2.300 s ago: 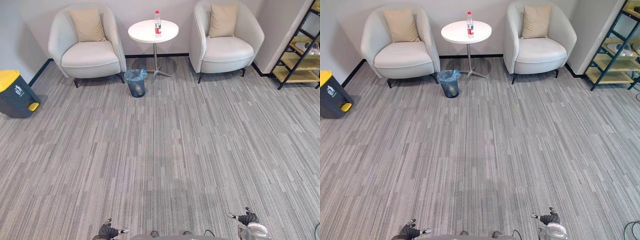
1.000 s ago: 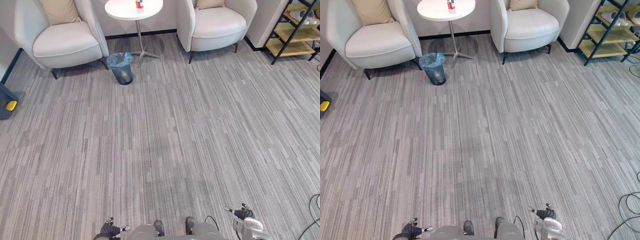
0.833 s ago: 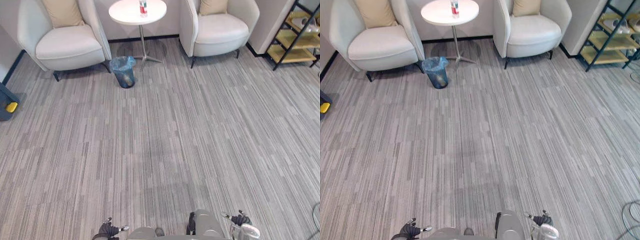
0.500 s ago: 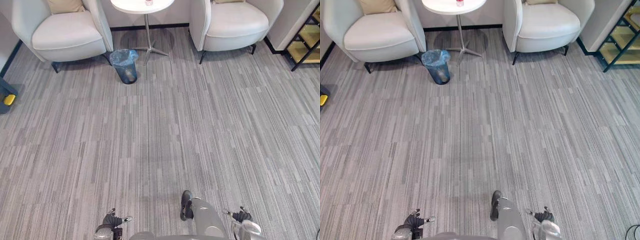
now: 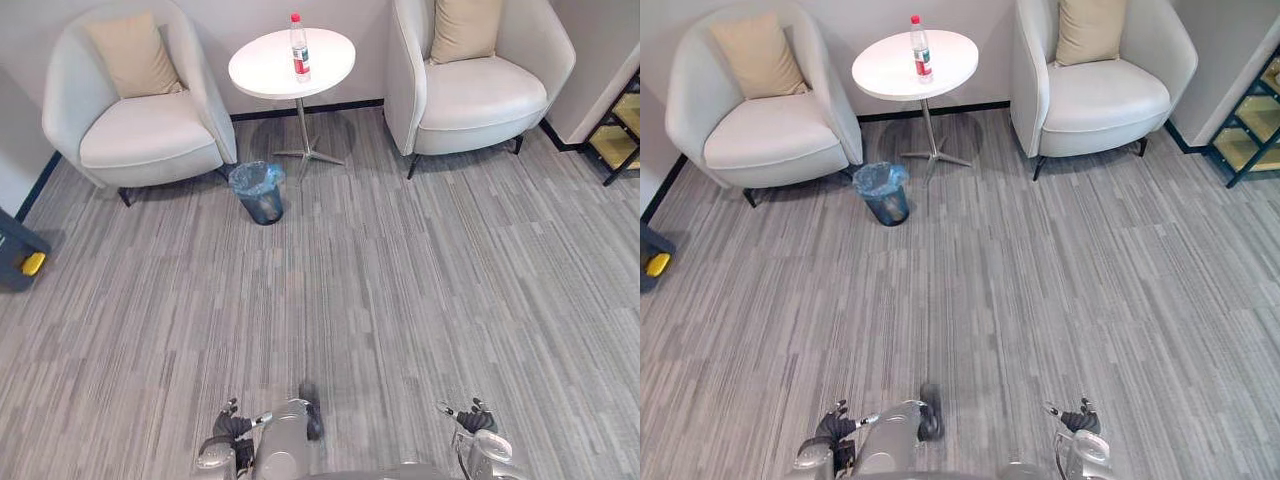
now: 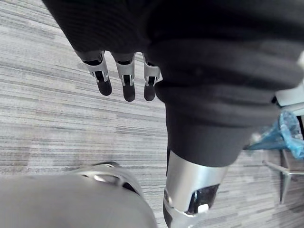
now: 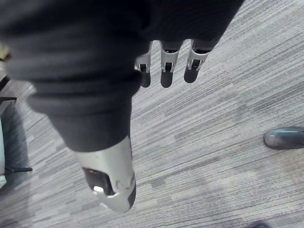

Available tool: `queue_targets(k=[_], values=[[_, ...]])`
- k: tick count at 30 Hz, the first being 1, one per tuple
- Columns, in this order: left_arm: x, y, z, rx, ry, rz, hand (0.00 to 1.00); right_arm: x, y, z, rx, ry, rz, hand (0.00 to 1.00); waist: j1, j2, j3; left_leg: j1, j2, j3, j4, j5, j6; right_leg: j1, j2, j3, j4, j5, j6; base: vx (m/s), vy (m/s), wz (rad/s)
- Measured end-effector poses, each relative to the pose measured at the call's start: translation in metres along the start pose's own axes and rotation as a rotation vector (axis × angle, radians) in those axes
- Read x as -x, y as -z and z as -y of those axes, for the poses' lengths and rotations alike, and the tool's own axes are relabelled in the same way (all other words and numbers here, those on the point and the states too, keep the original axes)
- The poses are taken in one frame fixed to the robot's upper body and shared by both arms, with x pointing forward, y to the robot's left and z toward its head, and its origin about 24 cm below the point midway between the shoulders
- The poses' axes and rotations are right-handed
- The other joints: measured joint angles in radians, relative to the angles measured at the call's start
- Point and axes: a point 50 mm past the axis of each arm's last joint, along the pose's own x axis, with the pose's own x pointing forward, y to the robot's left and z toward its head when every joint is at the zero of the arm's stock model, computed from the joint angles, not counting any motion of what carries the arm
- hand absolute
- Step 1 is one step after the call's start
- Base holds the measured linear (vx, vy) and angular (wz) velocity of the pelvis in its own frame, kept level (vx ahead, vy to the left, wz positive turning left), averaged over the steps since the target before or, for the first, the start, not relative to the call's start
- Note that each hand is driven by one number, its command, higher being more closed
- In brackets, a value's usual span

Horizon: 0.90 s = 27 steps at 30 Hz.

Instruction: Gather rubbish on tea table into small bin, then transfer packed bag to large trash can.

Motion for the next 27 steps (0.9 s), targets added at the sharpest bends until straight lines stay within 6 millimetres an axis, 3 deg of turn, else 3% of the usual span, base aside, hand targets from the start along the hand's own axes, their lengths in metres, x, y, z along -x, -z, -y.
queue_targets(k=[2,3,4,5,6,7,8,10,12,14,16,17,18,19,20,21,22,23,24,26,27], values=[[0.000,0.002,-0.010,-0.015,-0.022,-0.011,0.00,0.002,0.010,-0.001,-0.002,-0.001,-0.035,0.00,0.002,-0.056,-0.033,-0.027,-0.049,0.011,0.082,-0.072,0.052,-0.029,-0.062,0.031,0.091,-0.006,0.009,0.52,0.236,-0.14],[-0.001,0.004,-0.011,-0.025,-0.023,-0.022,0.00,0.002,0.011,0.000,-0.010,0.004,-0.039,0.00,0.002,-0.068,-0.039,0.000,-0.062,0.031,0.096,-0.103,0.075,-0.092,-0.086,0.076,0.240,0.011,0.037,0.59,0.287,-0.08],[-0.001,0.006,-0.012,-0.030,-0.022,-0.033,0.00,0.002,0.011,0.000,-0.009,0.005,-0.039,0.00,-0.001,-0.070,-0.040,0.022,-0.071,0.034,0.095,-0.122,0.079,-0.120,-0.098,0.091,0.328,0.034,0.071,0.57,0.295,-0.16],[-0.001,0.008,-0.012,-0.045,-0.017,-0.042,0.00,0.002,0.011,0.000,-0.008,0.005,-0.039,0.00,-0.004,-0.070,-0.040,0.067,-0.084,0.040,0.088,-0.149,0.089,-0.166,-0.113,0.116,0.480,0.088,0.135,0.66,0.279,-0.15],[-0.001,0.008,-0.009,-0.056,-0.009,-0.044,0.00,0.003,0.012,0.000,0.001,0.004,-0.040,0.00,-0.004,-0.066,-0.037,0.154,-0.100,0.044,0.065,-0.184,0.093,-0.257,-0.126,0.132,0.733,0.123,0.187,0.64,0.245,-0.15],[0.000,0.008,-0.009,-0.056,-0.007,-0.045,0.00,0.003,0.014,0.000,0.004,0.002,-0.043,0.00,-0.004,-0.065,-0.037,0.192,-0.107,0.044,0.048,-0.187,0.096,-0.291,-0.131,0.125,0.812,0.121,0.184,0.57,0.172,-0.16],[0.000,0.008,-0.007,-0.061,0.000,-0.043,0.00,0.004,0.016,0.000,0.008,0.000,-0.047,0.00,-0.009,-0.059,-0.037,0.264,-0.113,0.045,0.010,-0.187,0.096,-0.358,-0.136,0.084,0.918,0.107,0.156,0.43,0.096,-0.08],[-0.001,0.007,-0.006,-0.059,0.002,-0.042,0.00,0.004,0.016,0.000,0.014,0.000,-0.049,0.00,-0.013,-0.041,-0.034,0.363,-0.111,0.044,-0.058,-0.184,0.094,-0.435,-0.141,-0.011,0.932,0.076,0.102,0.42,0.059,0.02],[0.000,0.008,-0.002,-0.054,0.010,-0.046,0.00,0.004,0.017,0.001,0.027,0.002,-0.049,0.00,-0.036,-0.026,-0.027,0.461,-0.104,0.030,-0.110,-0.180,0.087,-0.514,-0.136,-0.109,0.788,0.046,0.053,0.43,-0.021,0.17],[-0.001,0.005,0.001,-0.052,0.018,-0.039,0.00,0.005,0.021,0.004,0.031,0.007,-0.061,0.00,-0.056,-0.017,-0.023,0.505,-0.084,0.009,-0.136,-0.179,0.084,-0.550,-0.104,-0.145,0.582,0.056,0.039,0.46,-0.120,0.42],[-0.002,0.007,0.002,-0.071,0.026,-0.053,0.00,0.005,0.025,0.005,0.036,0.010,-0.080,0.00,-0.065,-0.017,-0.022,0.545,-0.066,-0.024,-0.172,-0.165,0.059,-0.559,-0.046,-0.137,0.315,0.160,0.021,0.49,-0.192,0.55],[-0.002,0.006,0.000,-0.087,0.025,-0.051,0.00,0.006,0.030,0.006,0.040,0.012,-0.100,0.00,-0.069,-0.047,-0.027,0.573,-0.074,-0.050,-0.193,-0.166,0.016,-0.553,-0.030,-0.120,0.165,0.300,-0.005,0.43,-0.202,0.49],[-0.002,0.008,-0.002,-0.089,0.022,-0.057,0.00,0.007,0.035,0.009,0.044,0.018,-0.119,0.00,-0.074,-0.059,-0.029,0.590,-0.077,-0.073,-0.194,-0.181,-0.012,-0.551,-0.030,-0.105,0.159,0.412,-0.046,0.57,-0.253,0.45],[-0.001,0.012,0.007,-0.076,0.043,-0.076,0.00,0.004,0.031,0.017,0.055,0.039,-0.119,0.00,-0.075,-0.008,-0.026,0.619,-0.028,-0.093,-0.191,-0.195,-0.044,-0.552,-0.001,-0.132,0.230,0.374,-0.081,0.55,-0.243,0.31],[0.000,0.014,0.007,-0.068,0.039,-0.084,0.00,0.003,0.027,0.016,0.047,0.036,-0.105,0.00,-0.080,-0.003,-0.034,0.603,-0.009,-0.095,-0.148,-0.174,-0.080,-0.542,0.009,-0.143,0.243,0.311,-0.087,0.64,-0.299,0.11],[0.000,0.014,0.008,-0.062,0.039,-0.081,0.00,0.002,0.023,0.014,0.043,0.034,-0.093,0.00,-0.079,0.007,-0.031,0.592,0.007,-0.095,-0.103,-0.169,-0.088,-0.532,0.021,-0.146,0.246,0.296,-0.093,0.59,-0.316,0.05],[0.000,0.013,0.009,-0.011,0.028,-0.083,0.00,0.002,0.017,0.010,0.037,0.024,-0.069,0.00,-0.080,0.021,-0.024,0.503,0.054,-0.105,0.118,-0.144,-0.107,-0.484,0.055,-0.157,0.225,0.261,-0.102,0.48,-0.280,-0.02],[0.000,0.013,0.009,0.005,0.024,-0.084,0.00,0.002,0.017,0.008,0.040,0.018,-0.066,0.00,-0.080,0.024,-0.021,0.456,0.075,-0.117,0.248,-0.103,-0.111,-0.452,0.069,-0.160,0.206,0.250,-0.107,0.52,-0.272,-0.03],[0.000,0.009,0.009,0.027,0.018,-0.061,0.00,0.003,0.016,0.001,0.058,-0.006,-0.056,0.00,-0.065,0.029,-0.007,0.344,0.137,-0.133,0.529,-0.105,-0.104,-0.362,0.107,-0.159,0.166,0.221,-0.123,0.41,-0.188,-0.11],[-0.001,0.000,0.006,0.039,0.006,-0.021,0.00,0.004,0.015,-0.003,0.043,-0.014,-0.046,0.00,-0.047,0.017,-0.001,0.225,0.164,-0.122,0.699,-0.123,-0.076,-0.268,0.128,-0.153,0.131,0.183,-0.139,0.38,-0.143,-0.14],[-0.002,-0.003,0.005,0.039,0.004,-0.007,0.00,0.005,0.015,-0.005,0.036,-0.018,-0.046,0.00,-0.044,0.006,0.002,0.190,0.164,-0.112,0.711,-0.127,-0.070,-0.246,0.128,-0.149,0.120,0.176,-0.139,0.31,-0.118,-0.16]])
